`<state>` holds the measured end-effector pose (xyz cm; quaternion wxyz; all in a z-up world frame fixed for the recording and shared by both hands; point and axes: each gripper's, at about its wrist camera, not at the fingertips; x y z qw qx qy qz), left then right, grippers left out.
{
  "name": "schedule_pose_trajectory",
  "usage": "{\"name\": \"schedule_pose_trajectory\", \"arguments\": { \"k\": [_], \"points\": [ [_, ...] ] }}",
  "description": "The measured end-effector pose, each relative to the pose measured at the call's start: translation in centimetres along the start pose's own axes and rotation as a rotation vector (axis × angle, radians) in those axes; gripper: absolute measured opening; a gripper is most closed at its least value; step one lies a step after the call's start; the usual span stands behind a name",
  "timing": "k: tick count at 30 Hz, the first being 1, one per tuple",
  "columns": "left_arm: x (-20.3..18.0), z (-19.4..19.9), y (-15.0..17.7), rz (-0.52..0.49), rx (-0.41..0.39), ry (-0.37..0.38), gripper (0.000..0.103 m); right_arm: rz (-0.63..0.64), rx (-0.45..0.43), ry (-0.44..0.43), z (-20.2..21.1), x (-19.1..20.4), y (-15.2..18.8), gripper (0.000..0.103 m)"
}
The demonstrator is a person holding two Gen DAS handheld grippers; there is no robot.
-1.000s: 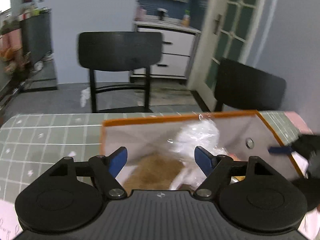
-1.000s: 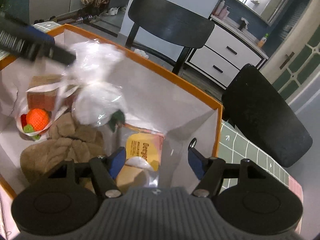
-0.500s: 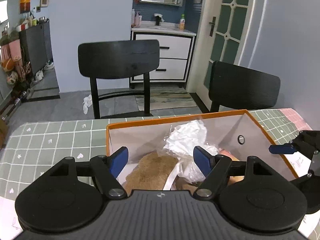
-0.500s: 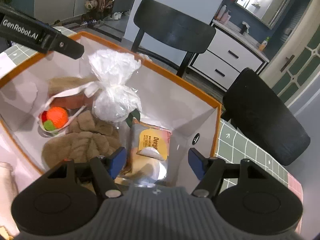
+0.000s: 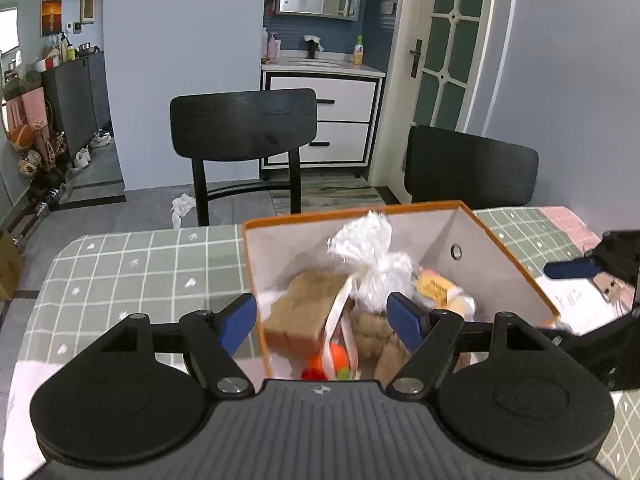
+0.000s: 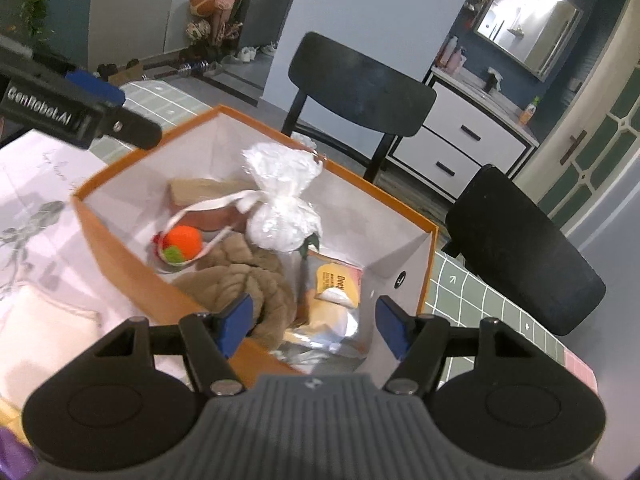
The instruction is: Organize soft objects
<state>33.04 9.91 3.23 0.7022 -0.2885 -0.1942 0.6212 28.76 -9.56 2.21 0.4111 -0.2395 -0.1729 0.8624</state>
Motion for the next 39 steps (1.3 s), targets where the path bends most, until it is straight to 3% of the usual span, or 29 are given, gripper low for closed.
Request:
{"name": "schedule_pose_trajectory", "arguments": {
  "k": [15, 28, 39],
  "points": [
    [1.2, 5.0, 7.0, -0.011, 0.0, 0.006, 0.087, -0.004, -0.021, -0.029, 5.9, 2.1, 6.4, 0.067],
    [1.4, 6.6, 13.0, 0.032, -0.01, 0.06, 0.087, -0.108, -0.007, -0.087, 6.7, 2.0, 13.0, 0.067],
    [2.8, 7.3, 21.3, 0.043, 0.009, 0.049, 0.087, -0.236, -0.019, -0.194, 6.1, 2.1, 20.4, 0.067]
  ]
}}
Point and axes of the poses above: each gripper's, at about its wrist camera, not at the fingertips, and z roughly against the way its jaws point, x to its left, y to its underside, and after that the axes turned 9 degrees about x, right-handed
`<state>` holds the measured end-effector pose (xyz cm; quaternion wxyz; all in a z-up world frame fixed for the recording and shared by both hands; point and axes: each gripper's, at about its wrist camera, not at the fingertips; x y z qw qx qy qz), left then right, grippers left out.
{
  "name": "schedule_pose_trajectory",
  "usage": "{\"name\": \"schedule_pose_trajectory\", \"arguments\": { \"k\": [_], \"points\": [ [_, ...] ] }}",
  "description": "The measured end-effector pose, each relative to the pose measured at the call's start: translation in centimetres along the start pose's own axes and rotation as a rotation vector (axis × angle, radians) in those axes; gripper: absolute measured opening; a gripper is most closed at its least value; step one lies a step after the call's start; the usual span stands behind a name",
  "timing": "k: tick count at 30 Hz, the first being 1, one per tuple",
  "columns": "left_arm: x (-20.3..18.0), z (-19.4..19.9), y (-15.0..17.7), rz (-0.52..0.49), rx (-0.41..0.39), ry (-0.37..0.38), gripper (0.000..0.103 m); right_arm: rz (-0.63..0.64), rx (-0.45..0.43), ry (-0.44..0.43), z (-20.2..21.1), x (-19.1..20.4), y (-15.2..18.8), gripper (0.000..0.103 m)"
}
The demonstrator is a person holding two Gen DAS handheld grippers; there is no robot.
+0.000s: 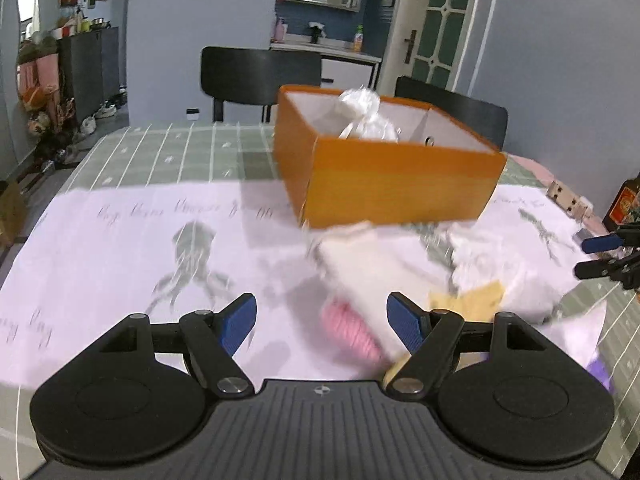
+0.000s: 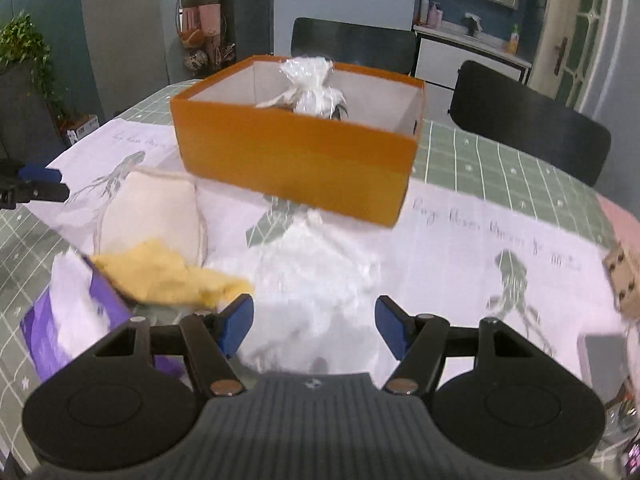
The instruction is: Organize soft objects
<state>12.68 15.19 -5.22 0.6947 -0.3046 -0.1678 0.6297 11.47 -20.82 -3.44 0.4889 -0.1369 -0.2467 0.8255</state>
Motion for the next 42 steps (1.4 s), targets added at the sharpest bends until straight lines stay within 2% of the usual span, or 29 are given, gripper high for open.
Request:
{"name": "schedule_pose_trajectory", "arguments": {
  "k": [5, 8, 15, 18, 20, 24, 30, 32, 35, 38, 40, 41, 42],
  "points": [
    [0.2, 0.0, 3.0, -0.043, 0.028, -0.014, 0.087, -0.002, 0.007, -0.027, 0.8, -0.1, 2.9, 0.067],
    [-0.1, -0.2, 3.7, -0.066, 0.029, -0.008, 0.087, 0.004, -0.02, -0.045, 2.0, 0.4, 3.6, 0.067],
    [-1.4, -0.8, 4.3, -0.137, 0.026, 0.013, 0.087, 0.097, -0.067, -0.106, 4.0, 4.4, 0.2, 0.067],
    [-1.4, -1.1, 4.7, -0.154, 0.032, 0.021, 0.087, 0.145, -0.052, -0.163, 3.6, 7.0, -2.0, 0.068],
    [-1.2, -1.3, 5.1, -0.161, 0.04, 0.025, 0.087, 0.172, -0.019, -0.201, 2.7, 8.7, -3.7, 0.072],
    [-0.6, -1.6, 5.8, -0.17, 0.05, 0.025, 0.087, 0.208, 0.079, -0.25, -0.8, 11.7, -7.4, 0.091],
    [1.0, -1.4, 5.8, -0.153, 0.049, 0.048, 0.087, 0.122, 0.256, -0.27, -7.4, 14.0, -12.7, 0.1],
    [1.5, -1.2, 5.8, -0.148, 0.044, 0.053, 0.087, 0.088, 0.295, -0.267, -9.0, 14.6, -13.6, 0.1],
    [2.2, -1.2, 5.7, -0.14, 0.039, 0.05, 0.087, 0.049, 0.323, -0.206, -11.1, 15.0, -14.8, 0.1],
    [2.8, -1.0, 5.8, -0.133, 0.036, 0.062, 0.087, 0.006, 0.374, -0.22, -12.8, 15.1, -15.3, 0.1],
    [3.1, -0.7, 5.8, -0.138, 0.032, 0.06, 0.087, 0.031, 0.384, -0.215, -13.5, 15.8, -15.6, 0.1],
    [3.2, -0.7, 5.8, -0.142, 0.031, 0.055, 0.087, 0.054, 0.387, -0.212, -13.6, 16.2, -15.6, 0.099],
    [3.4, -0.6, 5.8, -0.146, 0.029, 0.049, 0.087, 0.065, 0.389, -0.213, -13.8, 16.4, -15.7, 0.091]
  ]
}}
Point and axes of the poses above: each gripper's, at about its wrist camera, not at the fingertips, and z roughly against the way its jaws point, x to its left, y to its underside, and after that the axes turned 9 degrees about x, right-handed
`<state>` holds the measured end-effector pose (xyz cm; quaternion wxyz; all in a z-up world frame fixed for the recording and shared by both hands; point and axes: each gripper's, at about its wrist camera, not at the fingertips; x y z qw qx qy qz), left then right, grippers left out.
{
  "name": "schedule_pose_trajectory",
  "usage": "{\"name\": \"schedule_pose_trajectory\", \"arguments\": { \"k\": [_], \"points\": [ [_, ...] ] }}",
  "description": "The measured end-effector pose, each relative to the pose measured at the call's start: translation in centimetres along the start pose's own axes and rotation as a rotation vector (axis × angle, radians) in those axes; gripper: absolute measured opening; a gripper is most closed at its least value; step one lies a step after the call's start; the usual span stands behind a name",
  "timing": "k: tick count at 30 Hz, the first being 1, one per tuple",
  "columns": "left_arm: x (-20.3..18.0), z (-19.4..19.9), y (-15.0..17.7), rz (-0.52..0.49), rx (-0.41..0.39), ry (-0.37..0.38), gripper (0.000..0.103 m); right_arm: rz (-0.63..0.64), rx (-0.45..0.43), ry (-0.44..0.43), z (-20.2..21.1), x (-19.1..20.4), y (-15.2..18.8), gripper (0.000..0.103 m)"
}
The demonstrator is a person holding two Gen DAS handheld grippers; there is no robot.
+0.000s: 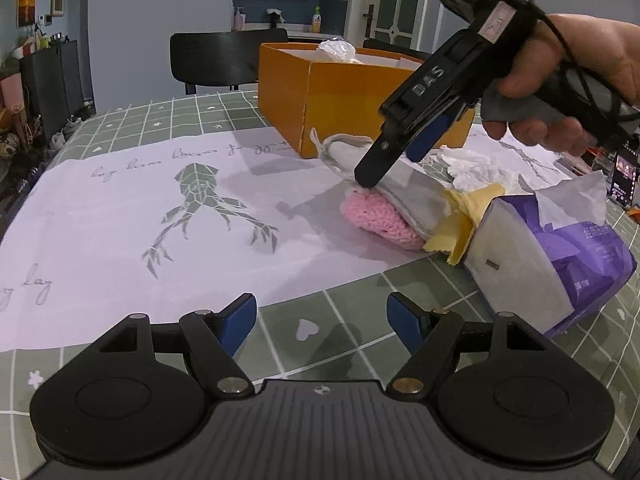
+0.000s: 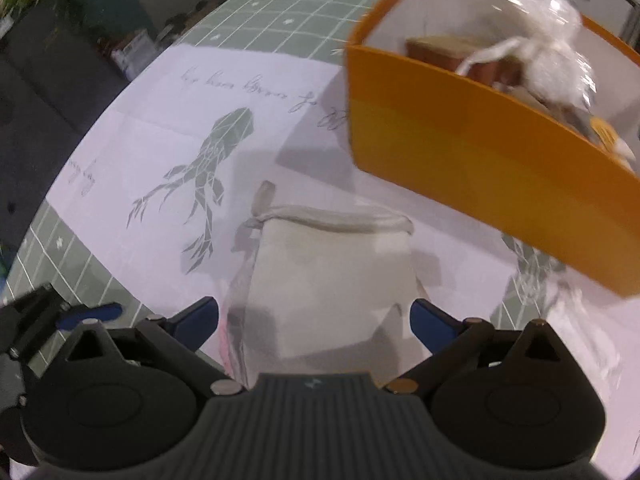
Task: Organize soft objects
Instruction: 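Grasp the white cloth pouch with the right tool while the left tool grasps the pink-and-white crocheted pad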
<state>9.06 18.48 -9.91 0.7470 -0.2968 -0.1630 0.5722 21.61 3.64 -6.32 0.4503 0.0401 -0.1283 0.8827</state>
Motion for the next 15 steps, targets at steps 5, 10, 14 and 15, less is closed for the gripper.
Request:
{"name": "schedule_pose_trajectory", "arguments": {
  "k": [5, 10, 14, 15],
  "points": [
    [0.6, 0.4, 0.2, 0.012, -0.011, 0.003, 0.087, 0.065, -0.002, 0.055, -0.2, 1.4, -0.3, 0.045],
    [0.4, 0.6, 0.1, 0.003, -0.013, 0.0, 0.087, 0.096, -0.062, 0.057, 1.4, 2.0, -0.2, 0.016],
    [0.2, 0.5, -0.5, -0.004, -0.017, 0.005, 0.087, 0.103, -0.162, 0.03, 3.7, 2.0, -0.2, 0.013],
    [0.0, 0.4, -0.8, -0.009, -0.019, 0.005, 0.087, 0.096, -0.181, 0.029, 4.3, 1.8, -0.2, 0.012]
  ]
}}
Point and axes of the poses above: each gripper's, at about its wrist camera, not at the fingertips, and z roughly against the way its jaws point, x to its left, y to its underside, and after that the axes turned 9 degrees about x, right-handed
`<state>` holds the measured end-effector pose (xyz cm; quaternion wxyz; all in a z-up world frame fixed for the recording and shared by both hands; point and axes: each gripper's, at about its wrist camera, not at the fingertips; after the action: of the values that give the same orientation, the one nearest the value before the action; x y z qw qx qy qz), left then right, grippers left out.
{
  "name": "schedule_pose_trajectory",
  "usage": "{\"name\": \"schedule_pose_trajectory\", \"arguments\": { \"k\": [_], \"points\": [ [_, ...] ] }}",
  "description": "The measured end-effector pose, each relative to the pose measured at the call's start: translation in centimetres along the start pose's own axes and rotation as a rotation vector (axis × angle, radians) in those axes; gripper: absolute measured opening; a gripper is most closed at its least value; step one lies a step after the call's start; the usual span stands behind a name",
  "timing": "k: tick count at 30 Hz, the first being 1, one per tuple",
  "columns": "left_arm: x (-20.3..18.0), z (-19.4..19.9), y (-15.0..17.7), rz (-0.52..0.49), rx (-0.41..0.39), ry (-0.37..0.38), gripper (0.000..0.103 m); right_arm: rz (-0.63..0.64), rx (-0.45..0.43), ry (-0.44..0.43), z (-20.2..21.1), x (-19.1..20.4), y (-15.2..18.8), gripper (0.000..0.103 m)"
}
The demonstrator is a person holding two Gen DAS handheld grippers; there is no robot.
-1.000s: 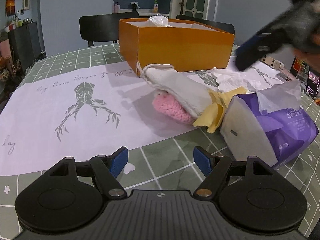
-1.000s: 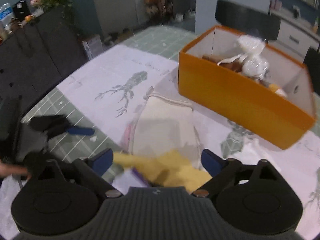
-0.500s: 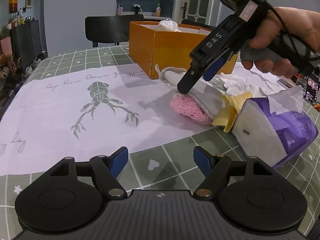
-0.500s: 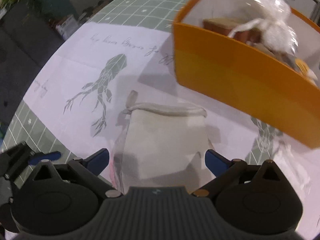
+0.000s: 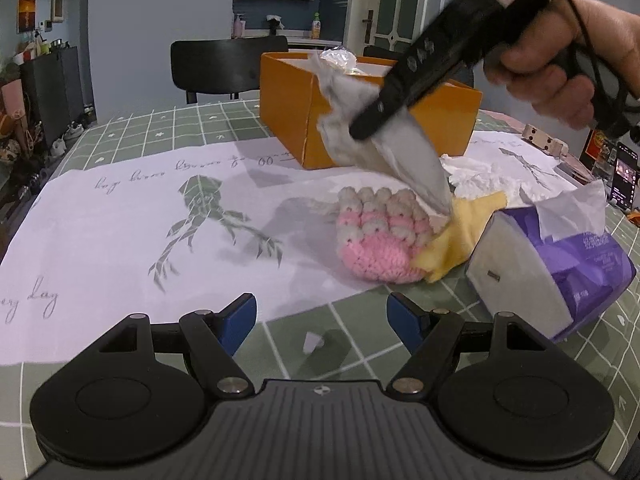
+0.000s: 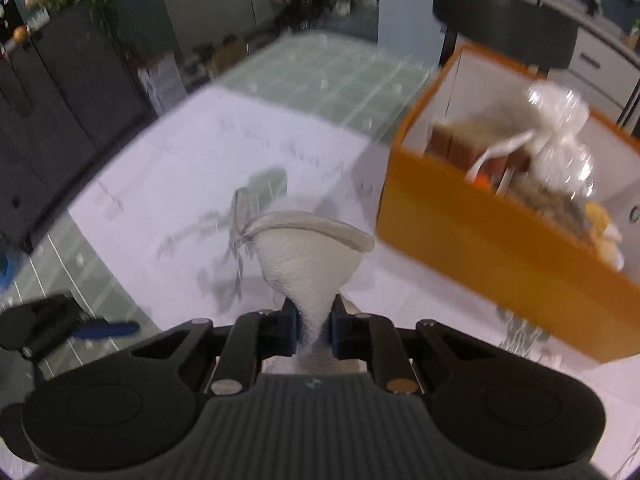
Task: Organize soft objects
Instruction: 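Grasp the white cloth pouch with the right tool while the left tool grasps the pink-and-white crocheted pad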
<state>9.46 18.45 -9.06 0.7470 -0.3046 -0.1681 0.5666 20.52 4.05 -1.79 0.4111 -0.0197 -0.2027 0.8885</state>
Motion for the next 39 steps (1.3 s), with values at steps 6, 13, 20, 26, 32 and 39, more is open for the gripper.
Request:
{"name": "schedule_pose_trajectory", "arguments": {
  "k": [6, 13, 20, 26, 32, 39],
  "points": [
    [-1.1, -0.6, -3.0, -0.038, -0.021, 0.0, 0.087, -0.035, -0.101, 0.031, 3.7, -2.0, 0.1, 0.013],
    [-2.4, -4.2, -7.3, -0.013, 0.023, 0.125, 0.089, -0.082, -0.109, 0.063, 6.1, -5.3, 3.1, 0.013],
    [-3.1, -8.4, -8.0, 0.044, 0.112, 0.12, 0.089, -0.122, -0.101, 0.096, 7.7, -8.7, 6.7, 0.015],
    [-3.1, -9.3, -7.7, 0.052, 0.143, 0.125, 0.093, -0.158, -0.086, 0.092, 7.1, -10.9, 8.9, 0.016],
    [-2.6, -7.6, -7.9, 0.057, 0.112, 0.12, 0.044, -0.168, -0.085, 0.072, 6.9, -11.4, 10.2, 0.016],
    [-0.4, -5.1, -8.4, 0.09, 0.089, 0.083, 0.028, -0.159, -0.092, 0.058, 7.1, -11.3, 11.2, 0.016]
  ]
}}
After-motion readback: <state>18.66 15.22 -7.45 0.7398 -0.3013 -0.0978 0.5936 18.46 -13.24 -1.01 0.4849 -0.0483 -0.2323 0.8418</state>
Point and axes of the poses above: each gripper's, at about its wrist camera, not at the fingertips, and z roughly against the way its jaws point, x to its left, y to its underside, and after that the axes turned 9 degrees about x, right-handed
